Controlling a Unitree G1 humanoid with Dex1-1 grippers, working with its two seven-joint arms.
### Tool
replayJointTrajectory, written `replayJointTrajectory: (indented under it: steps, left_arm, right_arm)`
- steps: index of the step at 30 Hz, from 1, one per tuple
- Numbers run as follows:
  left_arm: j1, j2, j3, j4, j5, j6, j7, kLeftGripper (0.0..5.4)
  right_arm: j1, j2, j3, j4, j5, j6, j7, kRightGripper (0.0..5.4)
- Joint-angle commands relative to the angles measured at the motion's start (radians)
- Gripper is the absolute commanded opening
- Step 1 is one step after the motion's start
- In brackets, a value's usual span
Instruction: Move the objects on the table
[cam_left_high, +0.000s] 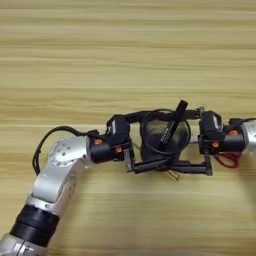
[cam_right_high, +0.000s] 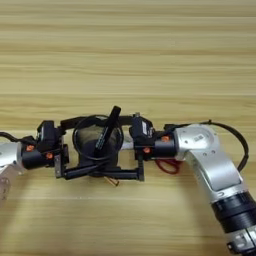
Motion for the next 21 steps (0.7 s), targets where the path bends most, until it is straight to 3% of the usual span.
replayJointTrajectory:
  steps: [1,21]
  left_arm:
    - [-0.016,0.011,0.029,0.015,0.018,-0.010,0.029,4.69]
    - [-0.016,0.004,0.037,0.050,0.024,-0.035,0.038,4.69]
  right_arm:
    - [0.012,-0.013,-0.034,0.011,0.024,0.000,0.003,5.40]
    - [0.045,-0.027,-0.145,0.122,0.031,-0.036,-0.011,5.40]
